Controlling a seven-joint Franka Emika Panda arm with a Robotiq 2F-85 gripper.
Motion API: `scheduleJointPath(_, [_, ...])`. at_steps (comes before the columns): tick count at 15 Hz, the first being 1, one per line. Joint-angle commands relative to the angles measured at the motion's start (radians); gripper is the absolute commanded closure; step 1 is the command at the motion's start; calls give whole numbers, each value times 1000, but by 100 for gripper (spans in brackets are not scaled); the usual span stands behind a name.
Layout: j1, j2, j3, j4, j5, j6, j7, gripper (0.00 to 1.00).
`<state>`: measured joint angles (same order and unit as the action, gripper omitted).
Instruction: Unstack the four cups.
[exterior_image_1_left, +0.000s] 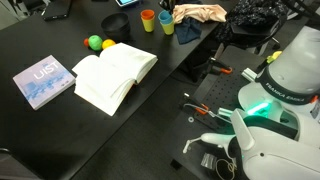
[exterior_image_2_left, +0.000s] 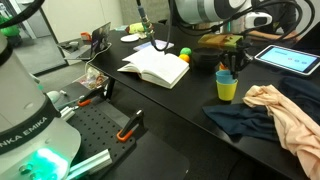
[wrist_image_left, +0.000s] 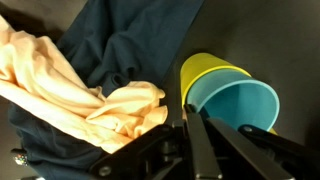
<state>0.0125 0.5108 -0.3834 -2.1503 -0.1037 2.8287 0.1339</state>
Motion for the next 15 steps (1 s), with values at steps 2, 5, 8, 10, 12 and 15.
scheduleJointPath(2, [-86,-53,79,15,38,-65,-2,97])
scheduleJointPath(5, [-103,-70,82,30,26,-70,1,97])
scheduleJointPath(8, [-121,-75,96,42,38,-76,2,97])
scheduleJointPath(10, [-123,-75,95,49,34,-79,7,97])
scheduleJointPath(12, [-117,-83,88,60,19,-75,7,97])
scheduleJointPath(15, [-110,-103,90,80,6,-74,-3,97])
